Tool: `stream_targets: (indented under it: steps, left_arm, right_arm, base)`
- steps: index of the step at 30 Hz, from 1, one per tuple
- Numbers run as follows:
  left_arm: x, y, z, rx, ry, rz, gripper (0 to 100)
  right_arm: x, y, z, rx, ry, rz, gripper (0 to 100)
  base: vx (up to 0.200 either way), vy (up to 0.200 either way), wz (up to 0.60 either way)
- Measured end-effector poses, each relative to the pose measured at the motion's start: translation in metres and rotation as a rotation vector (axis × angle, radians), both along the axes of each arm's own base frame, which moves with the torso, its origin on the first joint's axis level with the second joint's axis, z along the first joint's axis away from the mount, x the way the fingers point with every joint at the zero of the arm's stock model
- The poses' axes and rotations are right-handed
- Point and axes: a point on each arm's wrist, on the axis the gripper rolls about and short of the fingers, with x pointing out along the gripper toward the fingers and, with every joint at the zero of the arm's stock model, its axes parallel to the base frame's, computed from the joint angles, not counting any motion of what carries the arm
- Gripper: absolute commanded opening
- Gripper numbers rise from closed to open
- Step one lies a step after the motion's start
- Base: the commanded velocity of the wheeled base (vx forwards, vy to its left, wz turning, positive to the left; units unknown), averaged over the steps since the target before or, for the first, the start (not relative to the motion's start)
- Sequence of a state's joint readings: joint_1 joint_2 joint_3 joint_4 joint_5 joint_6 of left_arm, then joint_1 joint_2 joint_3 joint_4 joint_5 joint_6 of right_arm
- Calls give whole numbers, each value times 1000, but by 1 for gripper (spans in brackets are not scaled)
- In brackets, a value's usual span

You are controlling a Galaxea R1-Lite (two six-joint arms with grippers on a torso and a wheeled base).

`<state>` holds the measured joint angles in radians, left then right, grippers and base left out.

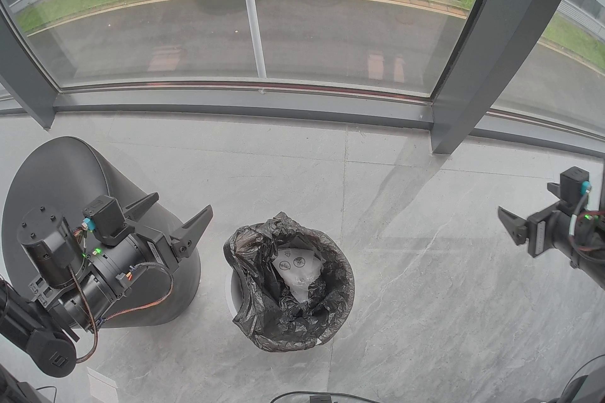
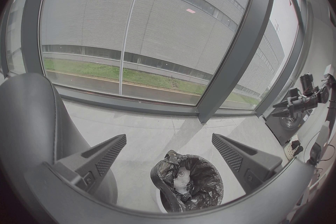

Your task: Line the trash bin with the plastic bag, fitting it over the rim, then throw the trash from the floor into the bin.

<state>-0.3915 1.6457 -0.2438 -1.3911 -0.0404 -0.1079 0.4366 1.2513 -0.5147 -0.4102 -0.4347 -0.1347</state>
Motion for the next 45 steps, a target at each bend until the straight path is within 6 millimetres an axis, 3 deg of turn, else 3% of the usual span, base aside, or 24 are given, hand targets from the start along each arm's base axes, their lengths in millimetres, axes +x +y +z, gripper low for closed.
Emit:
stream_targets:
  steps: [12, 25, 31, 40, 45]
  left_arm:
    - [-31, 12, 23, 79, -22, 5, 100]
    - [-98, 42, 58, 223, -53, 47, 100]
    - [-121, 51, 70, 212, -117, 61, 100]
    - [-135, 58, 71, 202, -150, 63, 100]
    - [-142, 60, 70, 202, -157, 55, 100]
  right_arm:
    - [-114, -64, -16, 27, -128, -186, 100]
    - [-183, -77, -48, 50, -303, -388, 100]
    - [-199, -76, -71, 70, -344, -362, 100]
    - [-194, -71, -91, 132, -416, -124, 100]
    - [-192, -68, -103, 194, -360, -8, 100]
  base:
    - [0, 0, 0]
    - [0, 0, 0]
    - [0, 0, 0]
    - [0, 0, 0]
    - [0, 0, 0]
